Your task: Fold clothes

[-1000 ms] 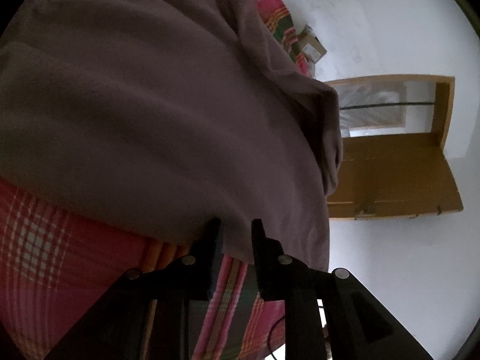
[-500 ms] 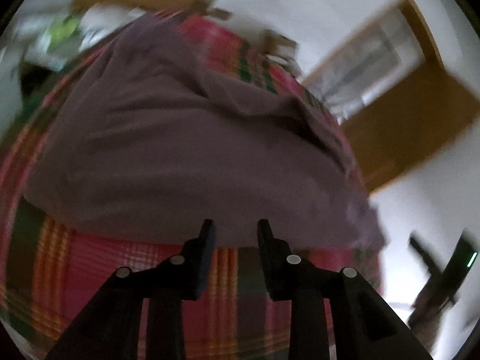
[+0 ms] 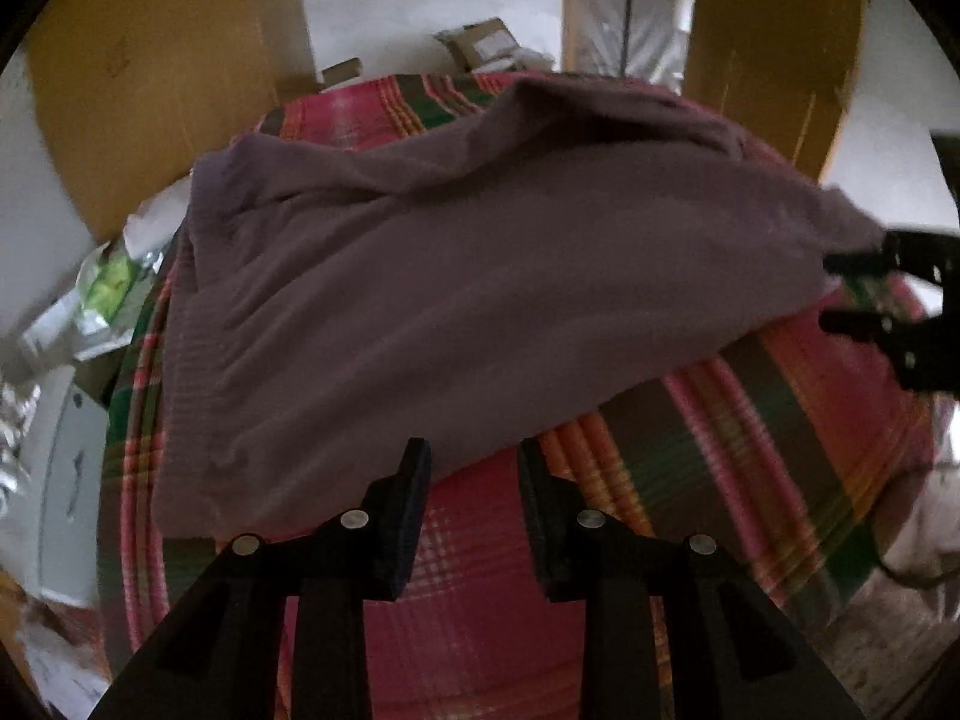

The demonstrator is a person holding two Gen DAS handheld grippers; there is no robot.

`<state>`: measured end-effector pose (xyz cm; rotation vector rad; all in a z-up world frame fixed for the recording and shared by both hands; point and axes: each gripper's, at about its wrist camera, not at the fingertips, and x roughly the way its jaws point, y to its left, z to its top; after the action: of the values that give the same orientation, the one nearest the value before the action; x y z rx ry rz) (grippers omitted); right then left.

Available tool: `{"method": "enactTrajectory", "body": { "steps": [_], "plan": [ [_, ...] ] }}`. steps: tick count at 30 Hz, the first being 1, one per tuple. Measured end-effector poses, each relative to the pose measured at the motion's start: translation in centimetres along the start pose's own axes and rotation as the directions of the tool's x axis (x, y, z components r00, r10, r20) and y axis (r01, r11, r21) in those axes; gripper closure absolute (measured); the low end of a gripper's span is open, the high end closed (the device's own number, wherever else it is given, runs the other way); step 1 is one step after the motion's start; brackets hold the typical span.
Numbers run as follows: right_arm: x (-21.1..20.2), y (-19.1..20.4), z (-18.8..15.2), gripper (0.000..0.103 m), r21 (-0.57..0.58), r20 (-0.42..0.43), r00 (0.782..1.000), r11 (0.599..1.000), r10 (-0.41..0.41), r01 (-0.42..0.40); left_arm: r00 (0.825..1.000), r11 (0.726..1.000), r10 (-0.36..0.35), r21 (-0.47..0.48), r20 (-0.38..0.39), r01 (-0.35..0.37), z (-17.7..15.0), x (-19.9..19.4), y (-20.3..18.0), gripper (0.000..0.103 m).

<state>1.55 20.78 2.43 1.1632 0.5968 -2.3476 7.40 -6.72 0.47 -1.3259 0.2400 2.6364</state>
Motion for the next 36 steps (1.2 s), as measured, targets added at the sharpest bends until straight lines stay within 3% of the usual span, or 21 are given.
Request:
{"method": "enactTrajectory", "body": {
  "steps": [10,13,15,16,18,22,29,36],
  "plan": [
    [2.2,0.0,1.3,0.050,0.002,-0.006,1.000,1.000,0.004,-0.004,0.998,0.996,0.056,0.064,0.022,-0.058,0.8,0.7,0.0,0.071],
    [2.4,-0.1,1.5,0.067,0.019,0.003,1.000,0.999,0.027,-0.027,0.998,0.997,0.049,0.054,0.028,-0.051,0.9,0.8,0.2,0.071],
    [2.4,0.3,1.6,0.086,0.012,0.009,0.999,0.999,0.031,-0.031,0.999,0.998,0.035,0.043,0.027,-0.036,0.9,0.9,0.5,0.073],
    [2.4,0.4,1.6,0.089,0.006,0.010,0.999,1.000,0.031,-0.031,0.999,0.999,0.027,0.037,0.026,-0.028,0.9,1.0,0.6,0.076],
    [2.4,0.8,1.8,0.097,-0.004,0.014,0.999,1.000,0.031,-0.031,1.000,1.000,0.013,0.022,0.027,-0.013,0.9,0.9,0.9,0.094],
    [1.4,1.4,1.9,0.098,-0.002,0.040,0.998,0.999,0.048,-0.048,0.999,1.000,-0.001,-0.001,0.042,0.001,0.8,0.6,1.5,0.100],
    [-0.6,3.2,1.6,0.099,-0.019,0.058,0.994,0.996,0.088,-0.087,0.995,0.998,-0.004,-0.056,0.100,0.010,0.6,-0.7,2.9,0.101],
    [-2.0,4.7,1.0,0.099,-0.014,0.062,0.988,0.990,0.140,-0.140,0.993,0.998,-0.037,-0.055,0.109,0.043,-0.5,-2.1,3.1,0.101]
  ]
}}
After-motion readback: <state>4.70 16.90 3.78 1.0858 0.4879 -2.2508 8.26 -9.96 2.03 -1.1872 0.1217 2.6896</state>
